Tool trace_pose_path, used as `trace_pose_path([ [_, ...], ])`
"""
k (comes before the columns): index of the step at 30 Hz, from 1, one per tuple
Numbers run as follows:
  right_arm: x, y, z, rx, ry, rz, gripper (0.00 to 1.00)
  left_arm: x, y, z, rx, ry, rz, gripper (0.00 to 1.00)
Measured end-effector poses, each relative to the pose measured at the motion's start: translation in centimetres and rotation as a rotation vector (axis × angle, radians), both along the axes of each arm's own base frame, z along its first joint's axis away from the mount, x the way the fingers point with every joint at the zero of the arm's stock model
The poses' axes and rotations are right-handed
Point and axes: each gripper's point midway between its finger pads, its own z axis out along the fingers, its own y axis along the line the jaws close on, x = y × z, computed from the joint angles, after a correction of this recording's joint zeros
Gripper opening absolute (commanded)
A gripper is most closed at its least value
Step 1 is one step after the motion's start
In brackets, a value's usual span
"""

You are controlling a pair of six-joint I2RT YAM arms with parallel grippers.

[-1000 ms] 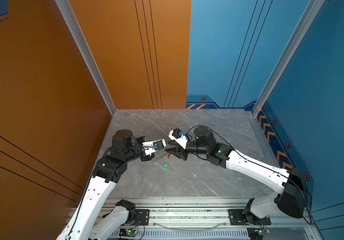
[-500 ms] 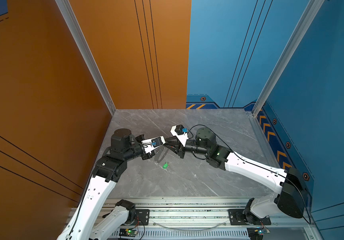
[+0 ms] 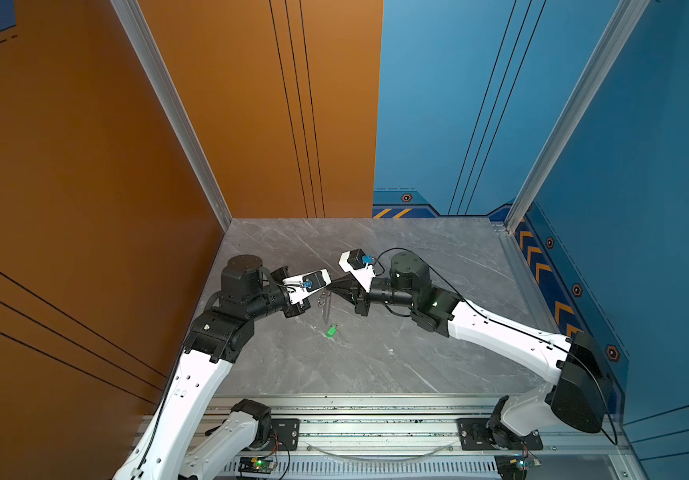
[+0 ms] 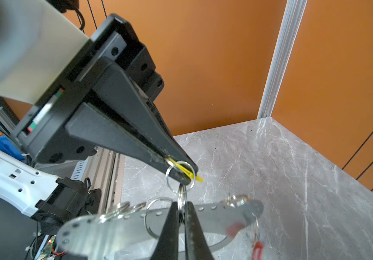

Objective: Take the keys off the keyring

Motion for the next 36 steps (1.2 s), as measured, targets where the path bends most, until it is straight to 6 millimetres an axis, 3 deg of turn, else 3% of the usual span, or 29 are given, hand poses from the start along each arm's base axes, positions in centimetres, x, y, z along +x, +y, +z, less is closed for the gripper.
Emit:
trace_pose_path([
  [17, 0.2, -0.5, -0.7, -0.1, -0.158, 0.01, 0.01, 0.3, 0.5, -0.9, 0.077, -0.009, 0.001, 0.0],
  [25, 0.0, -0.9, 0.4, -0.109, -0.261, 0.004, 0.0, 0.6, 1.0, -0.9, 0.082, -0.015, 0.007, 0.0],
  [36, 0.3, -1.0, 1.7, -0.038, -0.234, -0.018, 0.0, 1.0, 1.0, -0.2, 0.026, -0.01, 0.004, 0.0],
])
